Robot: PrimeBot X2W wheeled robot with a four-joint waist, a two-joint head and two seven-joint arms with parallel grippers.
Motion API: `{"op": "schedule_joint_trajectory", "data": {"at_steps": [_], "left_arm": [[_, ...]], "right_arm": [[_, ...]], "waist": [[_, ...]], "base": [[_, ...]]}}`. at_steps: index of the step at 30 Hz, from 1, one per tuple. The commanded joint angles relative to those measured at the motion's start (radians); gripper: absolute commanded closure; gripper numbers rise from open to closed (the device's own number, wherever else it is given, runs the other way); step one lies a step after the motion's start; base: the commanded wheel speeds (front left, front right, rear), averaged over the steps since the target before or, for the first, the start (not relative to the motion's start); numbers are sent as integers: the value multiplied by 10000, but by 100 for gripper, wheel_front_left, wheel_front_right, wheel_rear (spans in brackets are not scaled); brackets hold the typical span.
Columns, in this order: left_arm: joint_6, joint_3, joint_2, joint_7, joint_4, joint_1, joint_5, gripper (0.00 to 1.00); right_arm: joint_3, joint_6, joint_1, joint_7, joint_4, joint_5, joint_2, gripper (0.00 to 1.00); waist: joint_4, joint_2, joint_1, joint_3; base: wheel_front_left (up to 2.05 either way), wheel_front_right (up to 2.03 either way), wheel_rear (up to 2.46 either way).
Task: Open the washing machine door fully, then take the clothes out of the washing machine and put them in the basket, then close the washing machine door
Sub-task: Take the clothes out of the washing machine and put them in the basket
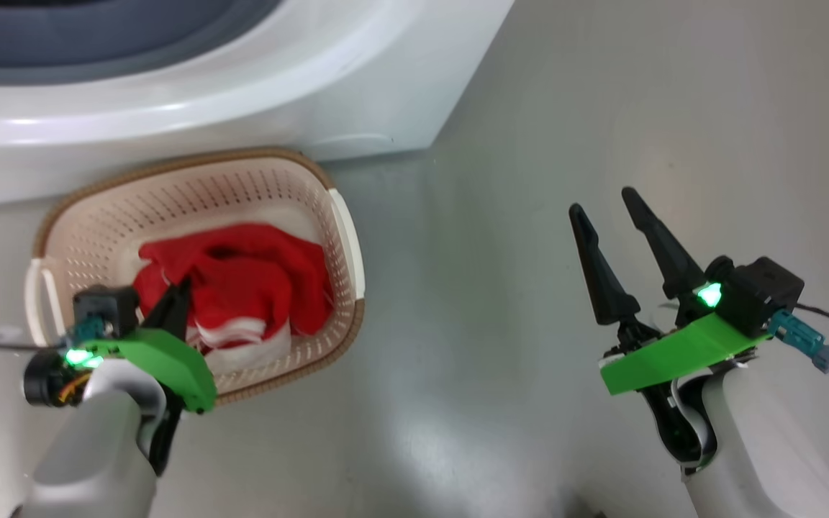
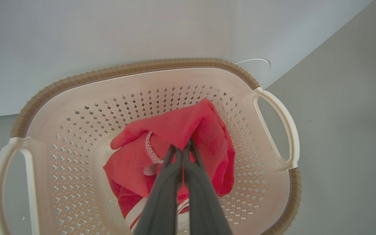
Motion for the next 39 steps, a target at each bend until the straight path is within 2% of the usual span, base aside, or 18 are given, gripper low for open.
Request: {"op": "schedule_joint_trajectory", "data": {"at_steps": [1, 7, 12, 13, 14, 16, 17, 18, 33, 39], "left_arm": [[-29, 99, 292, -121, 285, -362, -114, 100], [-30, -574, 222, 469, 2059, -1389, -685, 100], [-30, -1171, 369, 1093, 2513, -1652, -1159, 100], [-30, -1240, 410, 1111, 2538, -1684, -1271, 87], [-30, -1306, 444, 1104, 2555, -1706, -1378, 81], [-30, -1446, 481, 1075, 2581, -1729, -1570, 55], [-30, -1502, 509, 1010, 2589, -1735, -1661, 22], [-30, -1543, 526, 938, 2602, -1727, -1763, 0], [-30, -2673, 490, 92, 2175, -1254, -3029, 0], [-30, -2722, 465, -92, 1958, -1199, -3388, 0]], "right_arm": [[237, 16, -18, -74, -273, -82, 60, 0], [402, 16, -312, -74, -335, -125, 176, 0], [549, 16, -439, -74, -322, -141, 280, 0], [559, 16, -459, -74, -321, -147, 293, 0], [566, 16, -475, -74, -319, -154, 306, 0], [559, 16, -478, -74, -309, -168, 321, 0], [550, 16, -464, -74, -301, -173, 324, 0], [539, 16, -447, -74, -288, -175, 322, 0], [443, 16, -80, -74, -33, -103, 27, 0], [357, 16, 177, -74, 72, -76, -162, 0]], "waist": [[-173, -1, 0, 478], [-420, -1, 0, 1011], [-616, -1, 0, 1133], [-636, -1, 0, 1146], [-652, -1, 0, 1145], [-650, -1, 0, 1102], [-638, -1, 0, 1066], [-618, -1, 0, 1016], [-96, -1, 0, 71], [210, -1, 0, -414]], "base": [[0, 0, 0], [0, 0, 0], [0, 0, 0], [0, 0, 0], [0, 0, 0], [0, 0, 0], [0, 0, 0], [0, 0, 0], [0, 0, 0], [0, 0, 0]]}}
